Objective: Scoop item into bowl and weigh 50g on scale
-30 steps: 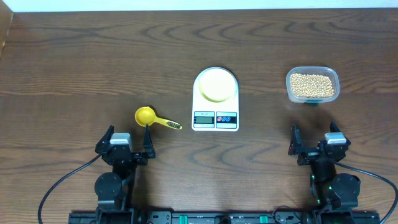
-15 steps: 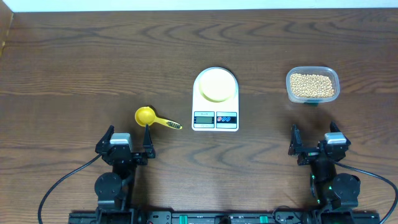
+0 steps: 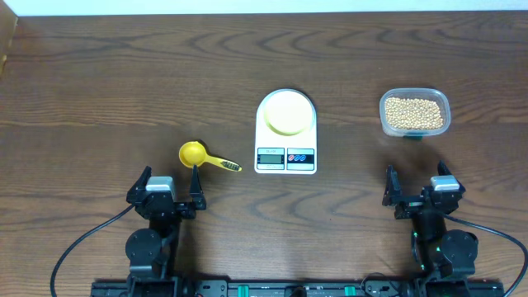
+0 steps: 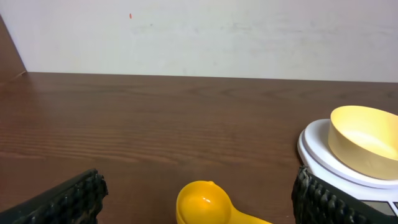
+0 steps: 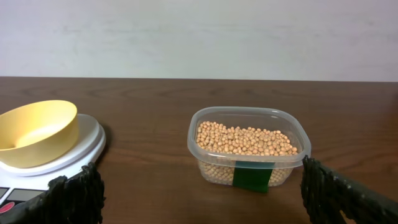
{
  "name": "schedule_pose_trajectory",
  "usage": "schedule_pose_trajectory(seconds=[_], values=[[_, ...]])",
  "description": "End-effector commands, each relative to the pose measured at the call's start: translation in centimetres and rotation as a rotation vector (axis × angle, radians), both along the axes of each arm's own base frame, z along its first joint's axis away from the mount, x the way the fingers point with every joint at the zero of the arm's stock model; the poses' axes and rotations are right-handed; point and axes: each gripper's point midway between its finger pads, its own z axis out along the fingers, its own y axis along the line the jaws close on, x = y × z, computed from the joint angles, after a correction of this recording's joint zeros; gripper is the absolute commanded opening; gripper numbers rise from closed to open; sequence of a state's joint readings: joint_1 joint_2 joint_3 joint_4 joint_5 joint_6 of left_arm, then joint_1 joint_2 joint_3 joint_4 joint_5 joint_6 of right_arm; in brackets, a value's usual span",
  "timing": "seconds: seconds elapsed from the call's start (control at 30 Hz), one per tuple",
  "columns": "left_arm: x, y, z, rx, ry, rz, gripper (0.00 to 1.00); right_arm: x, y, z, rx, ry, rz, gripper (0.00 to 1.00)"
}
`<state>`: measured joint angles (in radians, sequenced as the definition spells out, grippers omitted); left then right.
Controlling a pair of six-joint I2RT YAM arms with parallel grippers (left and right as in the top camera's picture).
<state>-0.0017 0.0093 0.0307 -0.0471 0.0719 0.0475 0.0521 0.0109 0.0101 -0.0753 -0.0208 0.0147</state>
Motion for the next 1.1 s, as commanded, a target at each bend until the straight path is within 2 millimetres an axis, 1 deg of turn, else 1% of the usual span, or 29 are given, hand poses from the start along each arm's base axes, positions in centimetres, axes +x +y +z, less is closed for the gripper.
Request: schedule_pose_trajectory(seconds=[0.0,0.53,0.67,0.9,1.07], values=[[0.01,0.17,-1.69,-0.015,0.043,0.011,0.98,-0.01,0.05,-0.13,0.007,0.001,-0.001,0.99],[0.01,0.16,-1.69,-0.016,0.043,0.01,0.98,-0.01,0.05,-0.12,0.007,0.001,-0.001,0.99],[0.02,0.16,-1.7,-0.093,0.044,0.02,0.98,-0.01,0.05,-0.11,0.006,0.001,-0.001,0.99],[0.02,0.16,-1.79,-0.107,0.048,0.022,0.98,-0.01,0.05,-0.1,0.006,0.0,-0.001,0.99],[0.02,0.16,-1.79,-0.18,0.049,0.032,0.98,-0.01,0.05,-0.1,0.007,0.0,-0.001,0.99]])
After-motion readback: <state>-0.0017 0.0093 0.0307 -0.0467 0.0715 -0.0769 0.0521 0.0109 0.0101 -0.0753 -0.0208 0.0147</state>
